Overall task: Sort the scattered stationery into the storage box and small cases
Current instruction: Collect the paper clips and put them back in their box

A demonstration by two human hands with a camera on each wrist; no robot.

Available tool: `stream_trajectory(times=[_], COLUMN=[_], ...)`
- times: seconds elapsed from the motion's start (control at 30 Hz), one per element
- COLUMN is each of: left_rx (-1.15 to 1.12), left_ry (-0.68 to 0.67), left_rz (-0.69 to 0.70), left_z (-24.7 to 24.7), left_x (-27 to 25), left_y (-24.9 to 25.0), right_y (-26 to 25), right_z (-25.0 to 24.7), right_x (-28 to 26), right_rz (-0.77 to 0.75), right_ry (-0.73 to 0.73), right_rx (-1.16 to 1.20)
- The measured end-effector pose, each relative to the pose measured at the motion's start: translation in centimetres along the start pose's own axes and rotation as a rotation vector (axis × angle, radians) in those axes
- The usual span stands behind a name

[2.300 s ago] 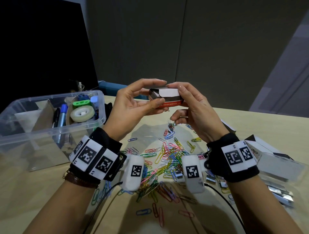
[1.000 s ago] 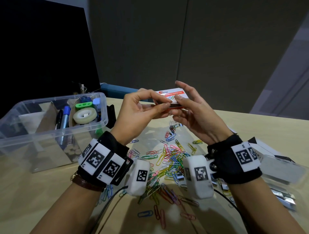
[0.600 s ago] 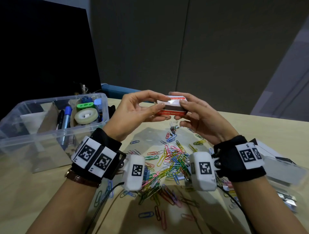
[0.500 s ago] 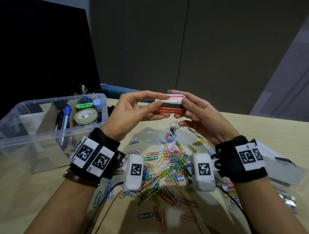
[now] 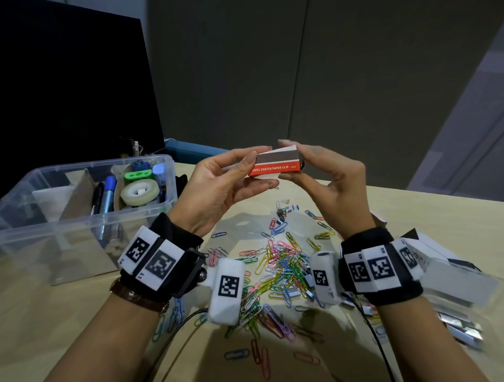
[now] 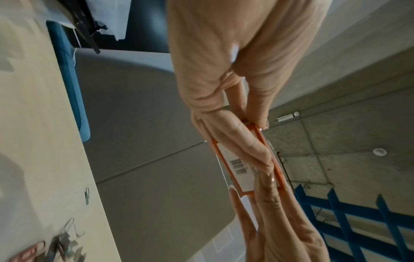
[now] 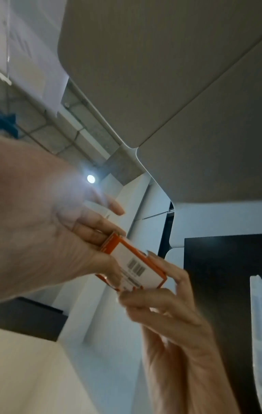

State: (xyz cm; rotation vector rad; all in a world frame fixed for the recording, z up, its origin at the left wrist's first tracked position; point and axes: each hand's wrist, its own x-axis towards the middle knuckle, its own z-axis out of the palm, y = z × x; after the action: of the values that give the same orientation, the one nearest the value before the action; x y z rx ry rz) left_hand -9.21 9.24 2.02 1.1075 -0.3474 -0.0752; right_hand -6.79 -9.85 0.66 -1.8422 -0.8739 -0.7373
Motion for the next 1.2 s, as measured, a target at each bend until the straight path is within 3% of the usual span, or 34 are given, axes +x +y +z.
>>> stream_trajectory(times=[0.13,0.27,0.43,0.57,0.7,0.9,1.1,1.2], left_rx=[0.085,0.091,0.114,0.065,0.075,-0.104,-0.257,-0.243], left_ry=[-0.004,-0.021,-0.093,-0.083,-0.102,0.039,0.106,0.106], left_rz=[0.025,-0.002,-0.030,-0.077,-0.073,-0.095,-0.131,-0.127], left_z=[0.1,0.0,-0.5,-0.4,-0.1,0.2,0.2,0.1], left_x=[0.0,0.1,-0.1,-0.1,-0.3,0.0,0.3,0.3], left_y=[-0.2,0.0,0.6,0.5,0.5,0.4,0.3,0.3], right_y=[0.0,-0.4,0.0,-0.2,-0.3,-0.4,-0.7,-0.8], right_z=[-1.2,-2.5,-2.2,-1.2,-0.7,-0.4,-0.4,-0.3], right_x=[0.2,0.2,0.1,-0.1,-0.2,0.2,0.0,0.1], right_rz=[0.071,0.211,0.271,0.355,0.374,0.218,0.042,0.026], right_ry=[-0.111,-0.240,-0.347,-0.314,-0.269,0.067,-0.021,-0.013], right_rx=[0.075,0.296,0.525,0.792,0.876,0.505,0.118,0.083])
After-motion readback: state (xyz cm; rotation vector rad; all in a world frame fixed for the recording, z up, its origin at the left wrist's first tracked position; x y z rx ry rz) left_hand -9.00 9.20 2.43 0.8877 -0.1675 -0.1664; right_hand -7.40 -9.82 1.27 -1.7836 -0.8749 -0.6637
